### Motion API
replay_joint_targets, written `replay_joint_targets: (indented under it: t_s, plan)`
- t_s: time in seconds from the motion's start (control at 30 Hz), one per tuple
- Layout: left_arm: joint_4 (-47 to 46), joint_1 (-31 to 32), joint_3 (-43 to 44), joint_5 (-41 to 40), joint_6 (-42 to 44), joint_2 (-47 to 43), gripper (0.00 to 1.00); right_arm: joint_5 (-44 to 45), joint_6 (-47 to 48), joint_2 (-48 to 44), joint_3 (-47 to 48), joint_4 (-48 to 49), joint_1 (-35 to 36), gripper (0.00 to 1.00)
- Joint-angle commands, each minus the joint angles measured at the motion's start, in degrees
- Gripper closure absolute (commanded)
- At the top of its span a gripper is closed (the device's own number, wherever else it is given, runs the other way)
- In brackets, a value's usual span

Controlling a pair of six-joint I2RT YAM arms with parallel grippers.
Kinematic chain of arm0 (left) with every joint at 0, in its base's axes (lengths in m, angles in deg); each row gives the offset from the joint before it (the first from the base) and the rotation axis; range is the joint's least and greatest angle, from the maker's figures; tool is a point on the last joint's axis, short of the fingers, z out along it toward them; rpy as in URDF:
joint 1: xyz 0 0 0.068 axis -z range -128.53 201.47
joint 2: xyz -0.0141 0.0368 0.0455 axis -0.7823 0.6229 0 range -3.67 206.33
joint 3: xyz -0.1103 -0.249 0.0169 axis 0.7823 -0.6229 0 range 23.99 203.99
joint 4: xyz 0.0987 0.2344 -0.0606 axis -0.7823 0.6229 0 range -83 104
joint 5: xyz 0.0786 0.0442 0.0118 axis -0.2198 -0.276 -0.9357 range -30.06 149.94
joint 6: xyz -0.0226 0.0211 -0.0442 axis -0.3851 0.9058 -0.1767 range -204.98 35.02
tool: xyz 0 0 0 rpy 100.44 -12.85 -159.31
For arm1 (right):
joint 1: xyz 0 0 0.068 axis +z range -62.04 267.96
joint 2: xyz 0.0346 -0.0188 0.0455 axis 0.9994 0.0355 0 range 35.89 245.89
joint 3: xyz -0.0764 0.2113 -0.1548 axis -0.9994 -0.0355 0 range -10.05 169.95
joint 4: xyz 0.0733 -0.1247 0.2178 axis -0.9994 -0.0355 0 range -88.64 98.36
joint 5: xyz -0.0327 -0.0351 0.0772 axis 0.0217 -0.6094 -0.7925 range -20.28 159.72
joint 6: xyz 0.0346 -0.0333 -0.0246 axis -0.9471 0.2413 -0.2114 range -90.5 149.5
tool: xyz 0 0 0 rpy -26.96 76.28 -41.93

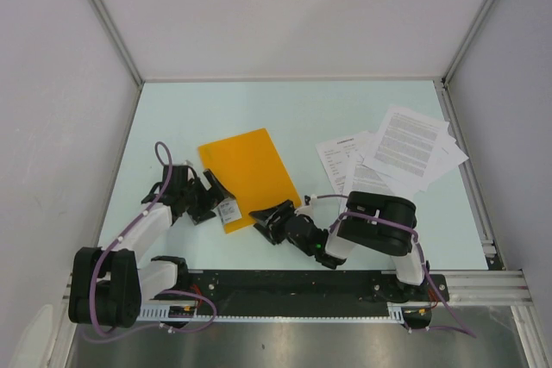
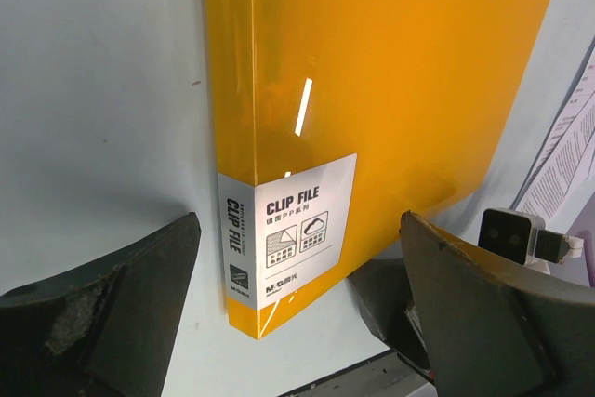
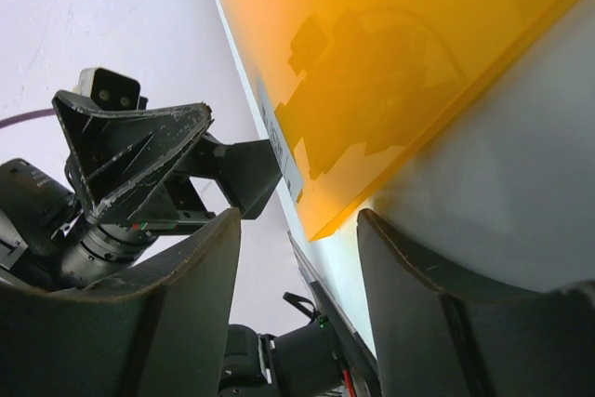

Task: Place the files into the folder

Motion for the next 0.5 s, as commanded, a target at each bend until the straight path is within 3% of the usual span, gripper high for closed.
replay_joint_targets:
  t_s: [0.0,0.47]
  plan:
    - [-1.5,0.4,1.4,-0.5,1.3,0.8,0.04,0.6,1.3,-1.3,-0.7,1.4,0.3,0.41]
    - [-1.6,0.4,1.2,-0.1,1.3,0.8,0.04,0.5,-0.1,-0.7,-0.9,3.1,-0.5,0.45]
